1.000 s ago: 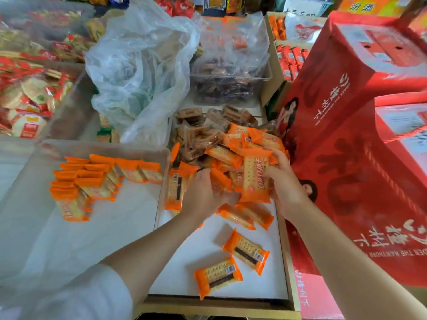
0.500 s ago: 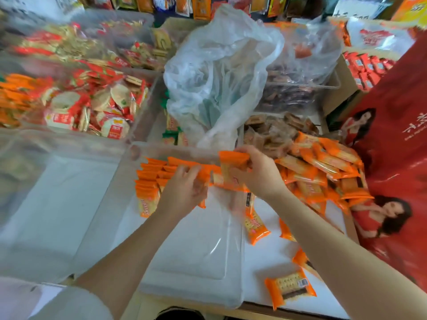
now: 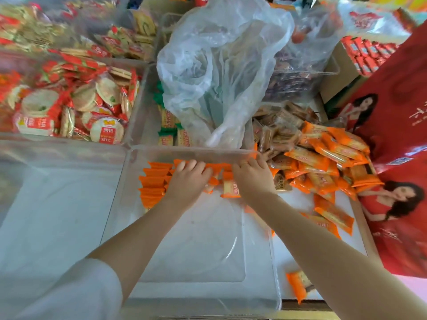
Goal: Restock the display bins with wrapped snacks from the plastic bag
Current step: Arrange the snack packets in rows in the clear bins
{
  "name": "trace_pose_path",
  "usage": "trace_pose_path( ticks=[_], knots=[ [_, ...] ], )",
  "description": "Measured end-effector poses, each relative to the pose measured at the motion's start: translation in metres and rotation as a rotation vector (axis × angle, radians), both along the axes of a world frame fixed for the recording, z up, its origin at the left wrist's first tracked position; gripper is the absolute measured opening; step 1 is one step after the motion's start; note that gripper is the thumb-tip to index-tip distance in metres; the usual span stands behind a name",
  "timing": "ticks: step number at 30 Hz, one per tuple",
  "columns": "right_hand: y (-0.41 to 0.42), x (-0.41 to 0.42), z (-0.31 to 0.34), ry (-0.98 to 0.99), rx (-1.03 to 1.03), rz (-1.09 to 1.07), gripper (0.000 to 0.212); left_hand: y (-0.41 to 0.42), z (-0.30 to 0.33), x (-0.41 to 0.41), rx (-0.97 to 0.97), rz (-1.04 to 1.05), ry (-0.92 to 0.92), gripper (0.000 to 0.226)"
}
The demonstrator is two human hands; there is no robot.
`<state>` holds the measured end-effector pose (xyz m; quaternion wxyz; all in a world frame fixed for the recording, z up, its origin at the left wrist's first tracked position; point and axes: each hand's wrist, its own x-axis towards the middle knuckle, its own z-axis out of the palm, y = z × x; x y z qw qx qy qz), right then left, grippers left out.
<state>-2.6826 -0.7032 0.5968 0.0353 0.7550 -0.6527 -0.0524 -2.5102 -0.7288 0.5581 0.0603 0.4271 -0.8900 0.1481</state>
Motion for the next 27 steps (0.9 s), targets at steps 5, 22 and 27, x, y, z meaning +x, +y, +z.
trace_pose_path(
  ticks=[5,22,27],
  knots=[
    [-0.008,0.008,-0.003,0.157,0.041,-0.075,0.018,-0.006,0.017,0.003,0.205,-0.022,0.060,0.018],
    [0.064,-0.127,-0.026,-0.402,0.159,-0.345,0.025,0.020,0.025,-0.028,0.344,-0.142,0.350,0.016],
    [0.100,-0.174,-0.060,-0.113,0.601,-0.258,0.066,0.058,0.054,-0.064,0.416,-0.335,0.365,0.032]
  ],
)
